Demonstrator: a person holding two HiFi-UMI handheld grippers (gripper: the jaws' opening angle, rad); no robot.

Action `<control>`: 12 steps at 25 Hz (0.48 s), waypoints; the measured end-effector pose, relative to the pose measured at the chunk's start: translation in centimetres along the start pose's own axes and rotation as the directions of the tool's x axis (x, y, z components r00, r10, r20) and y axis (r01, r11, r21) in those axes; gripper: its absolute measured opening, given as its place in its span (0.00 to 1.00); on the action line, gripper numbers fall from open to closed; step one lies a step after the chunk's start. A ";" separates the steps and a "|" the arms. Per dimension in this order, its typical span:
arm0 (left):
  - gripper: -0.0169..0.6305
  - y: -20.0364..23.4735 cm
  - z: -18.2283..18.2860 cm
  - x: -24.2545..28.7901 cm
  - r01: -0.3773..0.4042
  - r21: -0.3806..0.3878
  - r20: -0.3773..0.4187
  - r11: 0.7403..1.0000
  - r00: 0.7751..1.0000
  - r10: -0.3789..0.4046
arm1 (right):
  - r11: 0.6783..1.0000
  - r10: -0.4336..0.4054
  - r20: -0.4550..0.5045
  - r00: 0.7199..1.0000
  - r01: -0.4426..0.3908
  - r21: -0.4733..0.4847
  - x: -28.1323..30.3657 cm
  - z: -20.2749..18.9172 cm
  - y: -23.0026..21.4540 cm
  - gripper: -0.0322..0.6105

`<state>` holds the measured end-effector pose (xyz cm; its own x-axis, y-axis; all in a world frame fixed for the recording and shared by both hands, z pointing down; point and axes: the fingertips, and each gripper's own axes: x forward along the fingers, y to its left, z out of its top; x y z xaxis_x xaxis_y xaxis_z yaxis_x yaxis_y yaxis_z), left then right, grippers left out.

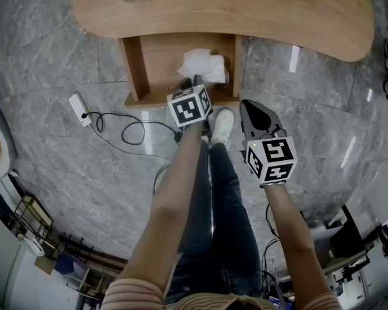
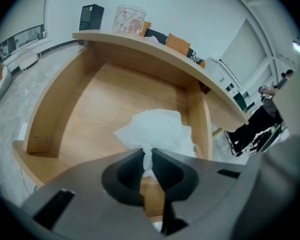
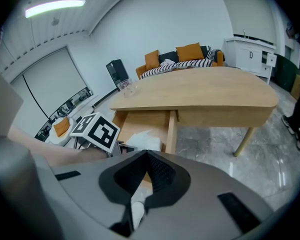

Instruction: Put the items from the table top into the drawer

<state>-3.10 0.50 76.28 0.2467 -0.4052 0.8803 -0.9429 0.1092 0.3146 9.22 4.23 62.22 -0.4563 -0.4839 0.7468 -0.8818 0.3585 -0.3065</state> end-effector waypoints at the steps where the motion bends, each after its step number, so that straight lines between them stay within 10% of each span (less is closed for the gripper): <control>1: 0.08 0.0 -0.2 0.1 -0.002 0.005 -0.008 1.000 1.000 0.002 | 1.000 0.000 -0.002 1.000 0.000 0.000 0.0 -0.1 0.0 0.06; 12: 0.08 0.0 -0.6 0.4 -0.012 0.049 -0.055 0.999 0.998 0.014 | 1.000 0.011 -0.012 1.000 -0.011 -0.007 0.3 -0.4 0.4 0.06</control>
<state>-2.91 0.92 76.86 0.2450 -0.3532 0.9029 -0.9556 0.0695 0.2864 8.83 4.54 62.57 -0.4646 -0.4705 0.7502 -0.8758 0.3692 -0.3109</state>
